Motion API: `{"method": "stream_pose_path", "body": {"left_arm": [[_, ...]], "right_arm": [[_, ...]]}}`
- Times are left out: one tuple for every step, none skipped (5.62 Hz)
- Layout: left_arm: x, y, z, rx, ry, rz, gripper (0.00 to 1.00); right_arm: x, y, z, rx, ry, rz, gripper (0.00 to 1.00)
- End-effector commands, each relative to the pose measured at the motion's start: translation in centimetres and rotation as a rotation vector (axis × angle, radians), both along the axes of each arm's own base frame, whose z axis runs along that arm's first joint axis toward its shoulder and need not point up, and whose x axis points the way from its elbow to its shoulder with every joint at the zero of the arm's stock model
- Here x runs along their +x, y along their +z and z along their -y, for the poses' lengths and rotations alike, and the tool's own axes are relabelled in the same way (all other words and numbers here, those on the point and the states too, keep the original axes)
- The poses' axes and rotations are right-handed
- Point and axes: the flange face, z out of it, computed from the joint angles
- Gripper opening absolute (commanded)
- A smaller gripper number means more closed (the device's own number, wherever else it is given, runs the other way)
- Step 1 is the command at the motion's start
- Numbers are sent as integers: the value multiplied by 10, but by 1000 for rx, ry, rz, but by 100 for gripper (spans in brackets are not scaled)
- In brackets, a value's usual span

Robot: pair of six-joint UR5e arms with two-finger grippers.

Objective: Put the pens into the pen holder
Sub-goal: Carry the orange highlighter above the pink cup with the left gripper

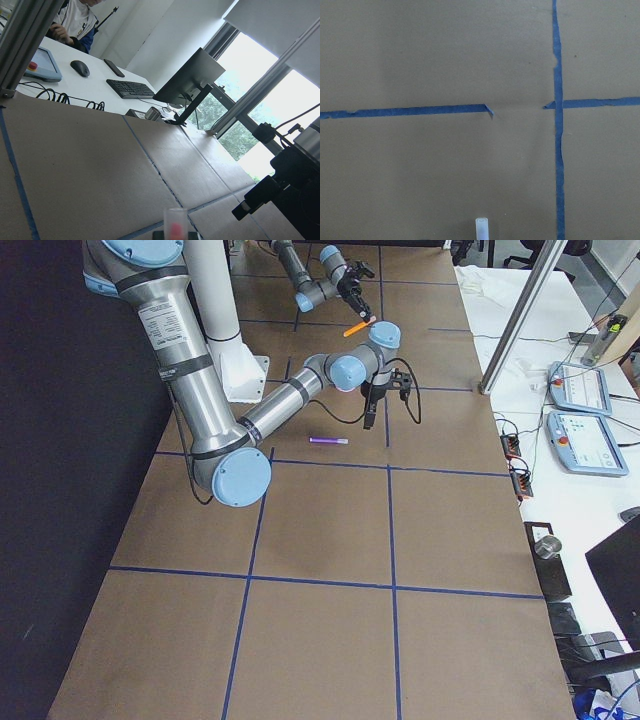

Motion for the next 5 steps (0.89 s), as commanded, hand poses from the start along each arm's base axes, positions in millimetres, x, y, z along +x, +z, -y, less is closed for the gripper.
{"method": "stream_pose_path", "body": {"left_arm": [[57, -2, -7, -16, -27, -67, 0], [69, -2, -1, -22, -34, -58, 0], [71, 3, 2, -24, -38, -45, 0], [75, 7, 7, -27, -46, -30, 0], [78, 15, 11, -35, -52, -14, 0]], "right_arm": [[-1, 0, 0, -1, 0, 0, 100], [0, -1, -1, -2, 4, 0, 100], [-2, -2, -2, -17, 17, 1, 100], [-6, -2, -5, -19, 13, 0, 100], [-6, -3, -5, -17, 13, 1, 100]]}}
